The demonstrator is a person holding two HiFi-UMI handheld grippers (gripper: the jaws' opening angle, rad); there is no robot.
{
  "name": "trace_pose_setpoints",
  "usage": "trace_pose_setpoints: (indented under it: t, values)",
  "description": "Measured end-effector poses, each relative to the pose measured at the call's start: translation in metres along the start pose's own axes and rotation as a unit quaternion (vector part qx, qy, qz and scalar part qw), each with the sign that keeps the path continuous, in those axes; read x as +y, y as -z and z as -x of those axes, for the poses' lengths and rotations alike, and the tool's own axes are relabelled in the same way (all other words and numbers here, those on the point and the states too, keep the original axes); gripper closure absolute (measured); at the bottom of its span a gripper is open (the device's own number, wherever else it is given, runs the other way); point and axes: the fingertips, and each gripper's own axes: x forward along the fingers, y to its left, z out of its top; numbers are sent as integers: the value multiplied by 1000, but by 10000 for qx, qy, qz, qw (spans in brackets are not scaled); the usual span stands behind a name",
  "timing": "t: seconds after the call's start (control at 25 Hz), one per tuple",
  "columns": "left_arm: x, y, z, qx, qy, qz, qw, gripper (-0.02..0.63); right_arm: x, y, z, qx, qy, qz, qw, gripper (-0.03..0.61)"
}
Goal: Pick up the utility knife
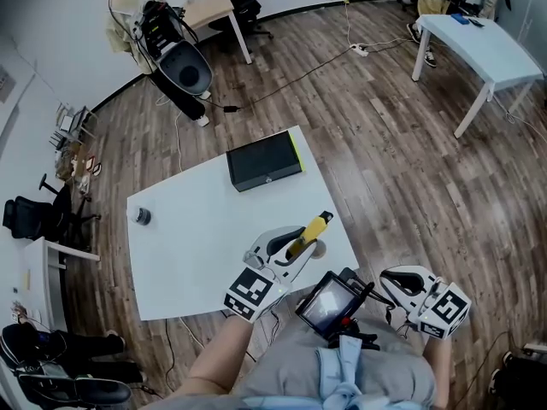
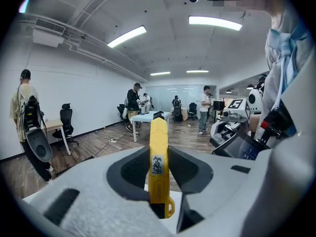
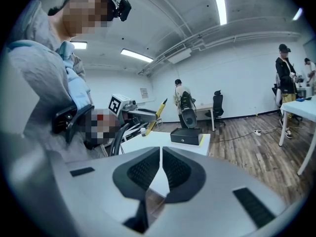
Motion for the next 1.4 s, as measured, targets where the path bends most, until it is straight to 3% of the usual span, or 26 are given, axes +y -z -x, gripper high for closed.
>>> trace_pose_setpoints:
  t: [0.52,1.4]
  values:
    - [-14,-26,11,-155,102,-94,9998,489,-4,-9,-5,-23,-19,118,9999,548]
    - [-12,-22,7,-51,203,-119,9997,489,-10,-20,-5,-162,311,210,9992,551]
